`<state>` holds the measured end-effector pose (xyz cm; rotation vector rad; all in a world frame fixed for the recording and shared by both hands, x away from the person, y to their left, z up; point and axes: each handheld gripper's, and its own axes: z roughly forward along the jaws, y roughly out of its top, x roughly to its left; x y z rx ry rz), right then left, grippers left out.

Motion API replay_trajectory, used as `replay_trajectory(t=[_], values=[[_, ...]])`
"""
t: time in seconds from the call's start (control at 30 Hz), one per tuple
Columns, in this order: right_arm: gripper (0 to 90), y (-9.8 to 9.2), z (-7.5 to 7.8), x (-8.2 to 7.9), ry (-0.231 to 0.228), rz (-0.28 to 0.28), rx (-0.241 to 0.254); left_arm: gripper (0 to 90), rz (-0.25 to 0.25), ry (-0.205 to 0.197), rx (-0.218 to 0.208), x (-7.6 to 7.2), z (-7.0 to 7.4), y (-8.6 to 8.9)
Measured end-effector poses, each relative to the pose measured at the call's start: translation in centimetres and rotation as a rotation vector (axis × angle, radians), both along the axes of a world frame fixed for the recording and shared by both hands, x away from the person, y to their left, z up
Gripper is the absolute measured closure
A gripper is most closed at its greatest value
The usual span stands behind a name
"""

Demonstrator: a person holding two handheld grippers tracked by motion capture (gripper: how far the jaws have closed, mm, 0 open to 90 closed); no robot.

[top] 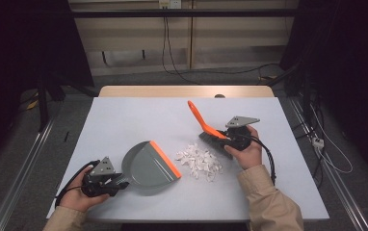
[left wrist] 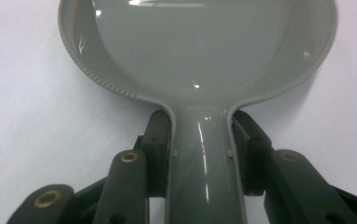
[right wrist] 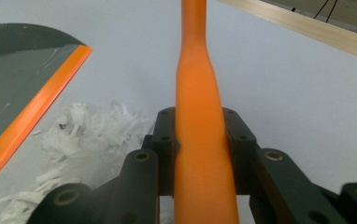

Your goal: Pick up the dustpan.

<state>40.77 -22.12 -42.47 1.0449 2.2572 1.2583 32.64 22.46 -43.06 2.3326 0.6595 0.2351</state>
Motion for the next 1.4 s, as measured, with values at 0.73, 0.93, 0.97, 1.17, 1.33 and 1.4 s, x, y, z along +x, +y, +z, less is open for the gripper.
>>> replay_trajectory(t=[0.73,0.93,0.97,1.17,1.33,1.4], values=[[68.0,0.9,0.9,-0.1,0.128,-0.088,-0.151,62.8,-0.104,0.019,-0.005,-0.1,-0.2,-1.3],[71.6,0.7,0.6,-0.3,0.193,-0.154,-0.111,62.9,-0.118,0.033,-0.018,0.0,-0.3,-1.2],[71.6,0.6,0.6,-0.4,0.199,-0.163,-0.104,62.9,-0.111,0.025,-0.014,0.0,-0.3,-1.3],[71.7,0.6,0.5,-1.3,0.194,-0.217,-0.092,62.9,-0.112,0.03,-0.03,0.1,-0.4,-1.4],[71.7,1.2,0.5,-1.9,0.171,-0.241,-0.12,62.9,-0.112,0.034,-0.03,0.1,-0.3,-1.5],[71.7,1.4,0.6,-2.2,0.161,-0.243,-0.138,62.8,-0.112,0.032,-0.029,0.1,-0.3,-1.5]])
